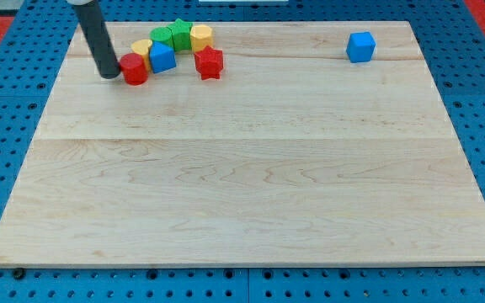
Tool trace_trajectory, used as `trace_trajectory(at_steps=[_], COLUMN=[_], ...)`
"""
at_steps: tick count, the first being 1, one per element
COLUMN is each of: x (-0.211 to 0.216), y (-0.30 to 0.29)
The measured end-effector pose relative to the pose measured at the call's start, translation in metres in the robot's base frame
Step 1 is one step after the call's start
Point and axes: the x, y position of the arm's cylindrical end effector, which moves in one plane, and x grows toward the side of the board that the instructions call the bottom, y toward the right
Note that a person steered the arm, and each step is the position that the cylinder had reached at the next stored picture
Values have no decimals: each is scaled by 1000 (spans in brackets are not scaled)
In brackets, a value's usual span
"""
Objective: Push the yellow heart in between the yellow hexagon and red star
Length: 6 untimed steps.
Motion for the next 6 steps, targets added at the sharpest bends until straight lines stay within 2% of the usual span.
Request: trace_trajectory(at_steps=[3,4,5,6], x=[-17,-15,-24,-50], y=[55,51,-10,32])
